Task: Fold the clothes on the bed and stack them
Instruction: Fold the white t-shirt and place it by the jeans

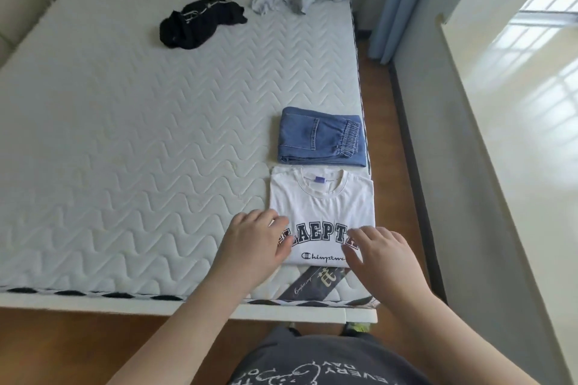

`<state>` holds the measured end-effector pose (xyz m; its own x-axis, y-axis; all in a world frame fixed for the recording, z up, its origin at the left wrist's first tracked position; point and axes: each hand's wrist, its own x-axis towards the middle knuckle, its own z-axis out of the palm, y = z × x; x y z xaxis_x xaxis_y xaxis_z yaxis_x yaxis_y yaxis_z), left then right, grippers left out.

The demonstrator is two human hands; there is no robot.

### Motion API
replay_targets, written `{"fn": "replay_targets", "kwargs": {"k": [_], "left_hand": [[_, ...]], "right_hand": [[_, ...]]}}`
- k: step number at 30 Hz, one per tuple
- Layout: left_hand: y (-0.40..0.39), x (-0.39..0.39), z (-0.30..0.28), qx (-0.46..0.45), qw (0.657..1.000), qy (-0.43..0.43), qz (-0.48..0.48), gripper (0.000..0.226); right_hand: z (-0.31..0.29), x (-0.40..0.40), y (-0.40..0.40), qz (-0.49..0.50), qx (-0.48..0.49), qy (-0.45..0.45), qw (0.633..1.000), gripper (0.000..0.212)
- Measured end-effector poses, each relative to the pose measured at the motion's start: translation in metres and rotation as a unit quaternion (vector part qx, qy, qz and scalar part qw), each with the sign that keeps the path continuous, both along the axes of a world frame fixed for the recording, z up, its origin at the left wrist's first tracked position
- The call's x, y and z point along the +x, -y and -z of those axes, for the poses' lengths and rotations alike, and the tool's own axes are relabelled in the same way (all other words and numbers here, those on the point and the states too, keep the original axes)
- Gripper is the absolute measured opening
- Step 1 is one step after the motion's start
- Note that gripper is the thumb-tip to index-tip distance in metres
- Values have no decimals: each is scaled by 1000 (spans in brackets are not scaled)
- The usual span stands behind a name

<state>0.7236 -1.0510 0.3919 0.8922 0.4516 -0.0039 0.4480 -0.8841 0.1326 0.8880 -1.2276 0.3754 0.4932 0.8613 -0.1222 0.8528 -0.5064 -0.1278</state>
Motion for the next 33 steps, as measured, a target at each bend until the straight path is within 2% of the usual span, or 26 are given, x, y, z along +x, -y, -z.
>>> {"fn": "replay_targets", "kwargs": {"k": [4,10,16,26,33], "left_hand": [[-14,11,-25,11,1000,26,13,32],[-14,31,-45,5,998,51,46,30],[9,60,-47,17,993,61,101,45],[94,121,-41,56,977,78,189,42],[198,185,-38,54,970,66,228,40]], "right_hand": [[-23,3,-7,11,54,26,998,20],[-46,11,-5,31,104,71,992,19],[-60,18,28,65,103,79,989,19],[-59,62,136,149,136,85,976,15],[-41,98,231,206,146,111,961,31]]}}
